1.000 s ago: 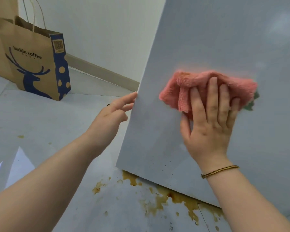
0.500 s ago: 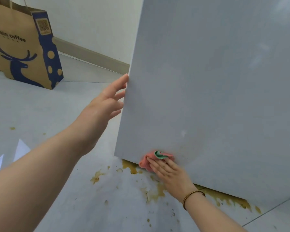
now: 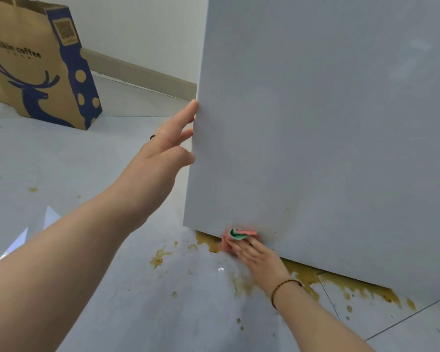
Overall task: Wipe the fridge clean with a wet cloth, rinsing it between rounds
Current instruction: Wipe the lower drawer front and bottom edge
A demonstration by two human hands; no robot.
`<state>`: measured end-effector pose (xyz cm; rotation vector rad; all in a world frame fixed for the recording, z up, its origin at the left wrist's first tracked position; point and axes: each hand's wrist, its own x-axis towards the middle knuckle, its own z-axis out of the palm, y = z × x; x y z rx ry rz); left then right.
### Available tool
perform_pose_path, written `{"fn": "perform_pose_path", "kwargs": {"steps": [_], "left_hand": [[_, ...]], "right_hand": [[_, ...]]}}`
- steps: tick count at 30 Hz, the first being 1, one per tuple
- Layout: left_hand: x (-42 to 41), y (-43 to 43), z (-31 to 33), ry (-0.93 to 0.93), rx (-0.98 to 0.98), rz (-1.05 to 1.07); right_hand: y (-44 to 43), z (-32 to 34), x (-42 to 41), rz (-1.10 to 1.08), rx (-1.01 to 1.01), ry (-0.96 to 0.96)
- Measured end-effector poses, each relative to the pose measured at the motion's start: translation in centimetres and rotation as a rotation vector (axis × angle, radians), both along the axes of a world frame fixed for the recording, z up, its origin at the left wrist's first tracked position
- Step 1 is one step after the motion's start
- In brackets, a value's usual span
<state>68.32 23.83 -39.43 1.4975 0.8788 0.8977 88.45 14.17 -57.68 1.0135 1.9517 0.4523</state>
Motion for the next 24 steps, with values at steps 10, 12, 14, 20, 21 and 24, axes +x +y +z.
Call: {"fn": "perform_pose_path", "kwargs": {"steps": [10,12,14,20,21,24], "left_hand": [[0.3,-1.1,-0.6,0.113,0.053,0.013],[0.3,-1.3,-0.5,0.160,0.074,0.021],[0.6,-1.5,-0.5,0.185,0.097,0.027],[1.5,-2.0,-0.7,0.220,0.161,0.068],[1.6,-2.0,-0.8,0.217,0.164,0.071],[1.7,-1.9,-1.0,0.209,0.178,0.081]], "right_hand": [[-0.1,-0.9,-0.2,-0.185,0.081,0.083],[1.8,-1.4,-1.3,-0.007,0.310,0.293],[3.4,-0.3,-1.7,0.061,0.390,0.455],[0.1,3.2,6.9,0.222,0.393,0.331],[-1.6,3.0,9.0,0.229,0.408,0.329],[-5.8,3.1,13.8,0.184,0.401,0.365]]}}
